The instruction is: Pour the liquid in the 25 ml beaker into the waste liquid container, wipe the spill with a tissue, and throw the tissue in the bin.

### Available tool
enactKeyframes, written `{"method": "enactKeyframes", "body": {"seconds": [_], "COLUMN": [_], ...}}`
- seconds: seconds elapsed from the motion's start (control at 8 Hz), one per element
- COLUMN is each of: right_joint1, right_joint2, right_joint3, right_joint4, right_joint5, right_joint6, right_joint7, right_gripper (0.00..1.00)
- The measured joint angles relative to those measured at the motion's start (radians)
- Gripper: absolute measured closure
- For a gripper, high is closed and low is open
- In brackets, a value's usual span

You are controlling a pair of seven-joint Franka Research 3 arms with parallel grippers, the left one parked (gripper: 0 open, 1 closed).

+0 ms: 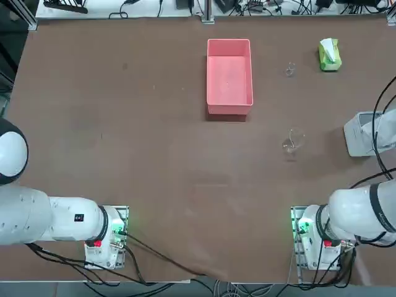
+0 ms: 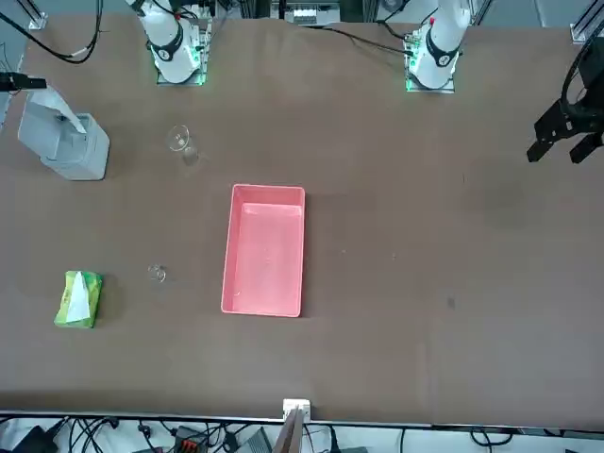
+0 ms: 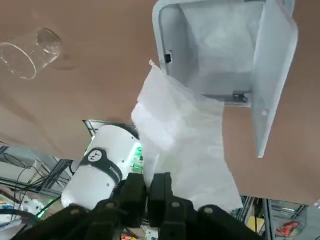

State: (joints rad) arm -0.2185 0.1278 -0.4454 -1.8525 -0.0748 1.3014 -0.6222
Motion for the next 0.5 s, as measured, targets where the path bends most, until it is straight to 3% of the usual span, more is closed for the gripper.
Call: {"method": "enactKeyframes", "body": {"seconds": [0.5], "right_joint1": [-0.012], "right_joint2": [0.01], "right_joint3": [0.0], "right_joint4": [0.0], "right_joint5": [-0.006], "right_joint6": [0.017], "right_joint7": [0.0], "right_gripper": [0.69]}}
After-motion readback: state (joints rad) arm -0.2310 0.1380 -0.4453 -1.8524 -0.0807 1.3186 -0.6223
